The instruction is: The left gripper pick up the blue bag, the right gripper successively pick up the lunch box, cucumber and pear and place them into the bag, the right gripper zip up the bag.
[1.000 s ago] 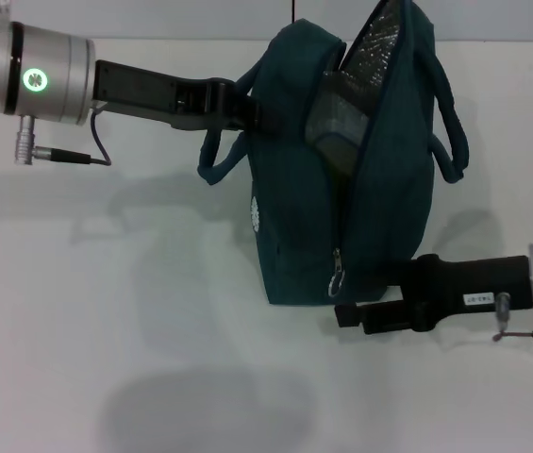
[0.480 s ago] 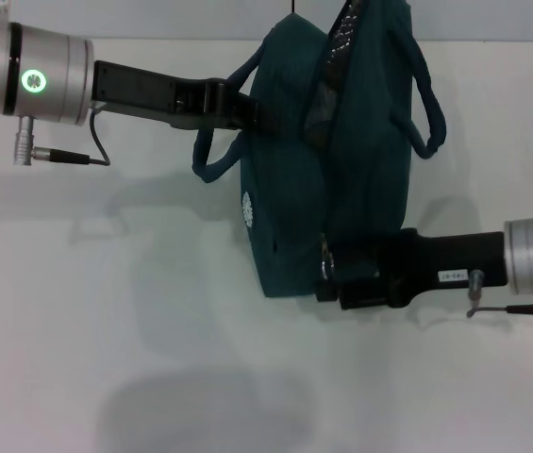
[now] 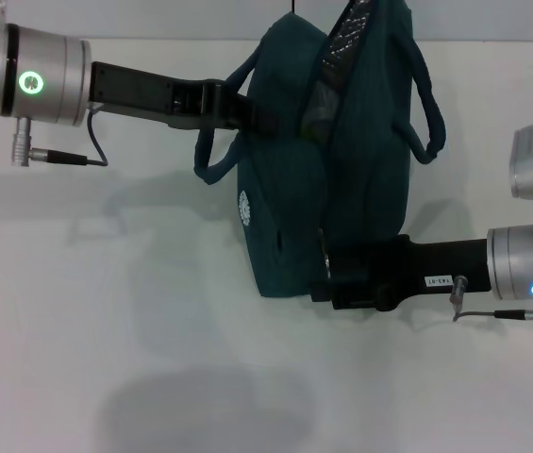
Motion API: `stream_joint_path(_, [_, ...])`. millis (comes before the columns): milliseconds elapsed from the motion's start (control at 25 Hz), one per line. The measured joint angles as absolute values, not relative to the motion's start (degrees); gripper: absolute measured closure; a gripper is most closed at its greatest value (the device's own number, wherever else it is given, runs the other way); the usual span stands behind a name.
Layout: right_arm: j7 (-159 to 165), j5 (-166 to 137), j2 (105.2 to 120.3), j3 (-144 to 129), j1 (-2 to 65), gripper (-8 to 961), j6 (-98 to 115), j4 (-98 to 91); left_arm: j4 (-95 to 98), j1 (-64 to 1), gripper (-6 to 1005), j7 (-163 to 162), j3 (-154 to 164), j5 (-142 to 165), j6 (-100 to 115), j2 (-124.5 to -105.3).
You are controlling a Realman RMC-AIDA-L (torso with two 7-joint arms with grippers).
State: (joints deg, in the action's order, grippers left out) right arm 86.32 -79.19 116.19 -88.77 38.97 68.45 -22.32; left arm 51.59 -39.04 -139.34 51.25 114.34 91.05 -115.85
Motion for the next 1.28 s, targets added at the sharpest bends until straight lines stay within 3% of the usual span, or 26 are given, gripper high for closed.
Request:
stream_joint_path(160, [86.3, -77.8, 116.18, -89.5, 38.7, 282, 68.1, -22.3, 51.5, -39.0, 941, -139.2, 51.2, 114.3, 91.1, -115.77])
stream_joint_path(400, [86.2, -74.8, 116.19, -89.9, 37.9, 509, 66.2, -22.3, 50.9, -39.0, 941, -139.0, 51.2, 114.3, 91.0, -115.65])
stream_joint_path(720, [86.0, -73.3, 116.19, -90.2, 37.1, 714, 65.0, -22.5, 50.8, -39.0, 940, -138.6, 50.5, 114.4, 91.1, -115.73])
stream_joint_path(1160, [85.8, -73.2, 116.19, -90.8, 35.9, 910, 65.3, -22.9, 50.8, -39.0, 939, -138.6, 50.4, 114.4, 91.1, -115.65])
stream_joint_path(1280, [84.7, -73.2, 116.19, -90.6, 35.0, 912, 65.3, -23.8, 50.8, -39.0, 939, -138.6, 50.4, 114.5, 91.1, -115.69])
